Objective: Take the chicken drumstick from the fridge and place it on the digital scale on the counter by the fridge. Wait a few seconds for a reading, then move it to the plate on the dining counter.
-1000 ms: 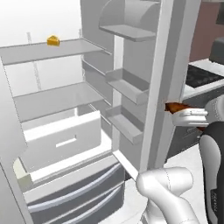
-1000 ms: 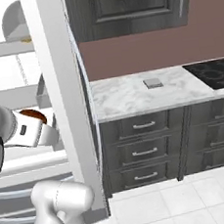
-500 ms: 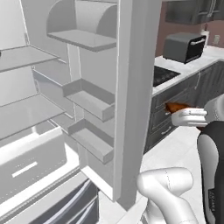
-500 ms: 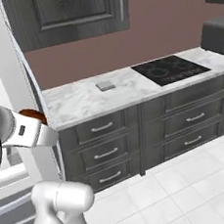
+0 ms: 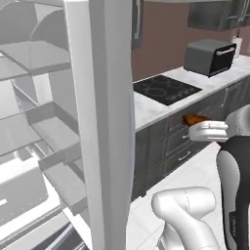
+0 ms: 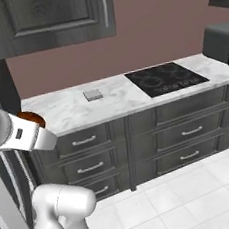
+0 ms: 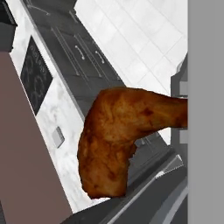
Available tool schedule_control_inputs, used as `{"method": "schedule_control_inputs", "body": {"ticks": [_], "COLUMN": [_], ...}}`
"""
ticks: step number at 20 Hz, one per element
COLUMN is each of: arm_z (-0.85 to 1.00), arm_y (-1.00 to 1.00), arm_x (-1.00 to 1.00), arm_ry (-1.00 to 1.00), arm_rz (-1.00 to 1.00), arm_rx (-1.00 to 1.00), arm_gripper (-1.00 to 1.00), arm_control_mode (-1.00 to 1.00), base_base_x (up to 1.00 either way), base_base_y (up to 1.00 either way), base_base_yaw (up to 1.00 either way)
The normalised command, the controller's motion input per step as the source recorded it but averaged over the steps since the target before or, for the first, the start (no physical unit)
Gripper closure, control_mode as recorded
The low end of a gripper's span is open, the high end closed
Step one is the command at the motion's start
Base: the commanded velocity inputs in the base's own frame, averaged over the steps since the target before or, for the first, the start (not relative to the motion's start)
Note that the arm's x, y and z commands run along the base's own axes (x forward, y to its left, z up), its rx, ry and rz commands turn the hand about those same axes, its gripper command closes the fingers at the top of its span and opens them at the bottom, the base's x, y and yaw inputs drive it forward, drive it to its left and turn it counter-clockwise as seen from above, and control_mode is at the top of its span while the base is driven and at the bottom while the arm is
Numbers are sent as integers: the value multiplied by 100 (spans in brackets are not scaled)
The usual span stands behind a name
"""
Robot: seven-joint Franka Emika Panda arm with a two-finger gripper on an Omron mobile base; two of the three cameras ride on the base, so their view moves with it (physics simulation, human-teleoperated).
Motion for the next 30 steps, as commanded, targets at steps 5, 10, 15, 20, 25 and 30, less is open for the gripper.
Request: {"method": "schedule_control_inputs", "body": {"ticks": [5,10,15,20,25,30], "arm_z": [0,0,0,0,0,0], "arm_y": [0,0,0,0,0,0], "arm_x": [0,0,0,0,0,0], "arm_ry": [0,0,0,0,0,0], "arm_rz": [0,0,0,0,0,0], "arm_rx": [0,0,0,0,0,0], "arm_gripper": [100,100,100,100,100,100], "arm_control_mode": [100,100,100,100,100,100], "base_base_x": [49,88,68,75,74,86], "base_base_y": [-90,-85,-88,-41,-2,0], "base_base_yaw": [18,51,56,57,35,3]}}
